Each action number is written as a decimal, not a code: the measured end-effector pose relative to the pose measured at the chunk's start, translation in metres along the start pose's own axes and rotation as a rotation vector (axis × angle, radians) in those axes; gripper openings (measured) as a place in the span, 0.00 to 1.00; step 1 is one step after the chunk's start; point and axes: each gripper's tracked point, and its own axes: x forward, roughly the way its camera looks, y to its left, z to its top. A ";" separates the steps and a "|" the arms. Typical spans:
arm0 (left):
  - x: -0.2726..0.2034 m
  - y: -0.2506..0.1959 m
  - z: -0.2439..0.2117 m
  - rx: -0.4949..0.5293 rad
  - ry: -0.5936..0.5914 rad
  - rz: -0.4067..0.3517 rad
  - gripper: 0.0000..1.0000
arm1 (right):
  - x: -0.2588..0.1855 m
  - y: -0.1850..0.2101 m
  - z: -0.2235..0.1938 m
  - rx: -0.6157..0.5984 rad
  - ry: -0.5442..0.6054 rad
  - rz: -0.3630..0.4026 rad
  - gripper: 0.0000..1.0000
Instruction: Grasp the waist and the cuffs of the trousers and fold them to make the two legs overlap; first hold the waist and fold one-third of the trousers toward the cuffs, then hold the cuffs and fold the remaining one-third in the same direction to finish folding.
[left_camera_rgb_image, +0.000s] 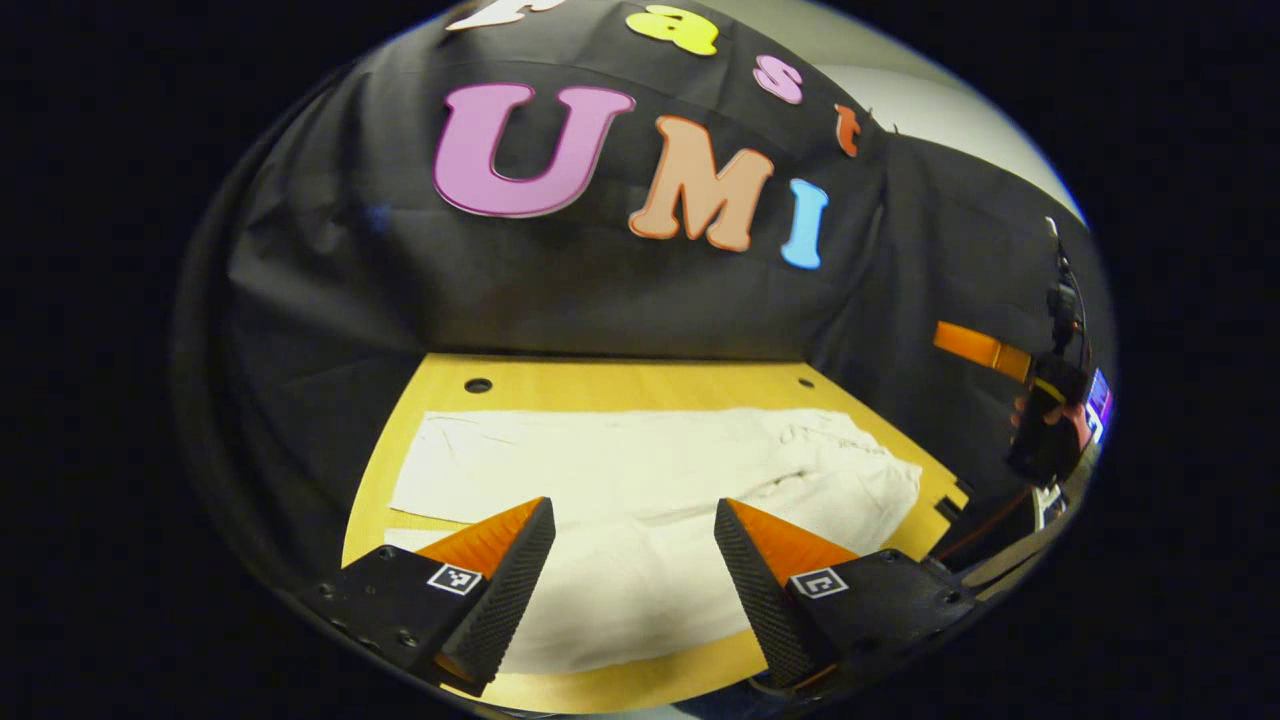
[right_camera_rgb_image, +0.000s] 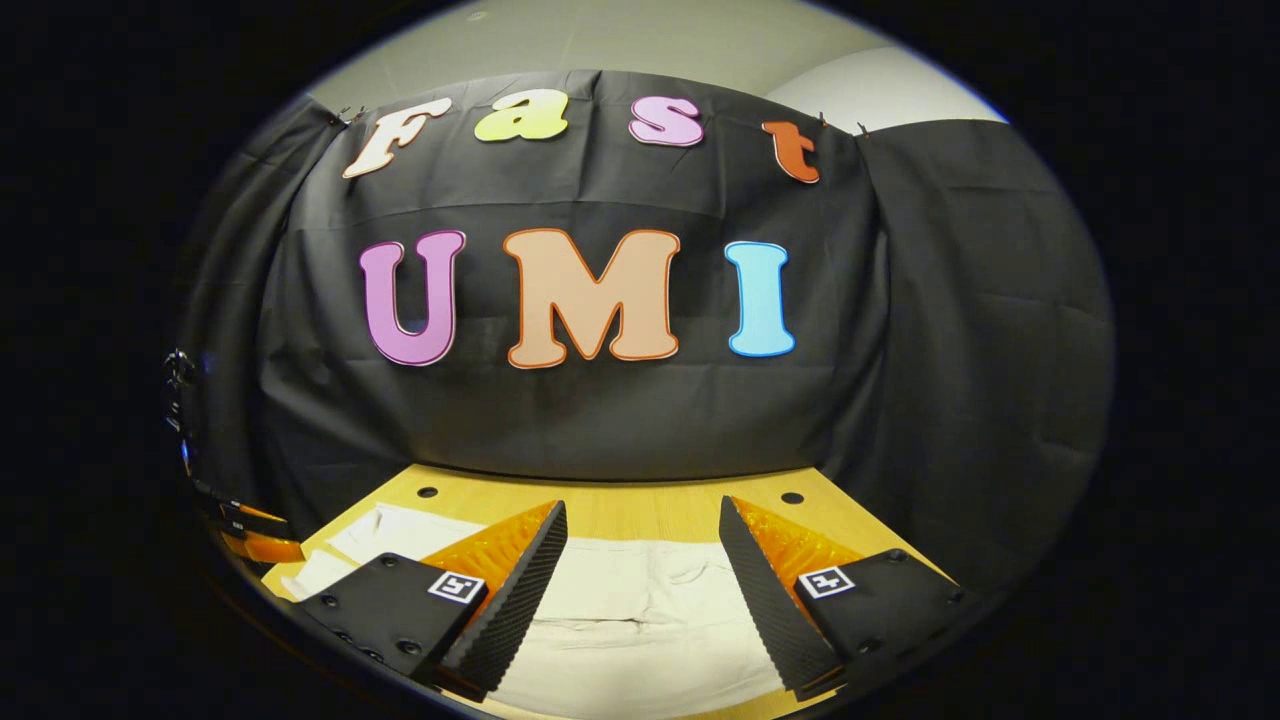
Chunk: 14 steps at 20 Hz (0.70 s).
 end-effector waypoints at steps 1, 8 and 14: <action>0.000 -0.001 -0.013 0.039 0.048 -0.017 0.96 | -0.002 -0.003 -0.003 -0.007 0.009 -0.007 0.98; -0.013 0.016 -0.092 0.268 0.356 -0.172 0.96 | -0.016 -0.021 -0.029 0.003 0.074 -0.043 0.98; -0.032 0.040 -0.136 0.386 0.554 -0.249 0.96 | -0.018 -0.020 -0.043 0.004 0.120 -0.044 0.98</action>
